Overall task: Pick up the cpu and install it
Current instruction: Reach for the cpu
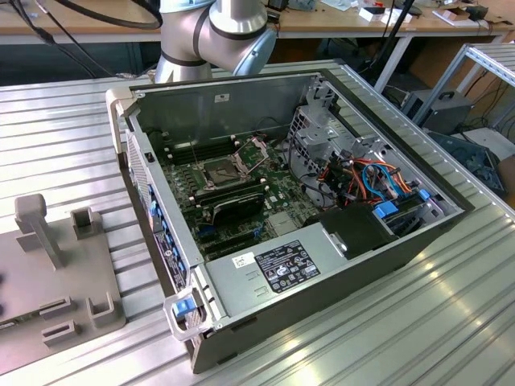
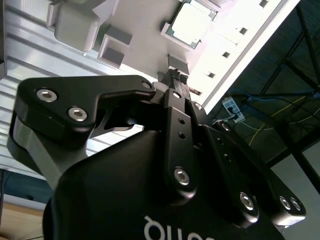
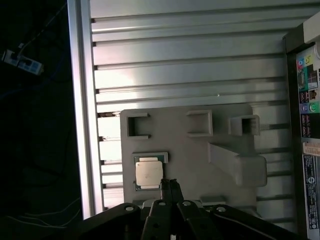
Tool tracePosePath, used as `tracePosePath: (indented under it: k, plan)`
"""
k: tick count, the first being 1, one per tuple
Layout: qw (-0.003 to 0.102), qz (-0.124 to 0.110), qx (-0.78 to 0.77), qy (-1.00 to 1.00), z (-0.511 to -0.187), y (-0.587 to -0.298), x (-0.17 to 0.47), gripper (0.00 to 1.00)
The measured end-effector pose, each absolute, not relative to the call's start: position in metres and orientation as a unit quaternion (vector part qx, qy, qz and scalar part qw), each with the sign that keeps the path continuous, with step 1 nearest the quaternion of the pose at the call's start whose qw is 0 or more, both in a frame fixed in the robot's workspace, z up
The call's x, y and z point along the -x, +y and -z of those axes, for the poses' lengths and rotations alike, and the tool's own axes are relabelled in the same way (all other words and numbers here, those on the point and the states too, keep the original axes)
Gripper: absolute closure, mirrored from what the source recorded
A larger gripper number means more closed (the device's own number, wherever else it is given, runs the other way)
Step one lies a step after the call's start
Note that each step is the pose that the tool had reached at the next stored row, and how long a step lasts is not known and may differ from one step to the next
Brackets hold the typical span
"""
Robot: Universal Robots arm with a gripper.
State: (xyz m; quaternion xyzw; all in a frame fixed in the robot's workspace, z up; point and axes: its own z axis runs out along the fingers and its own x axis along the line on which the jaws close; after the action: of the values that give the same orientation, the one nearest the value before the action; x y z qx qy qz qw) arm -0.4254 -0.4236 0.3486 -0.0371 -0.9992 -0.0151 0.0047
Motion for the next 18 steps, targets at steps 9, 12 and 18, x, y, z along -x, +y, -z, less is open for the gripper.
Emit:
tracePosePath:
  k: [9, 12, 18]
  plan:
    - [0.006, 0.014, 0.037, -0.999, -0.3464, -0.4236, 0.426, 0.89]
    - [0.006, 0.014, 0.037, -0.999, -0.3463, -0.4236, 0.426, 0.89]
    - [0.006, 0.014, 0.037, -0.999, -0.3446, -0.4236, 0.426, 0.89]
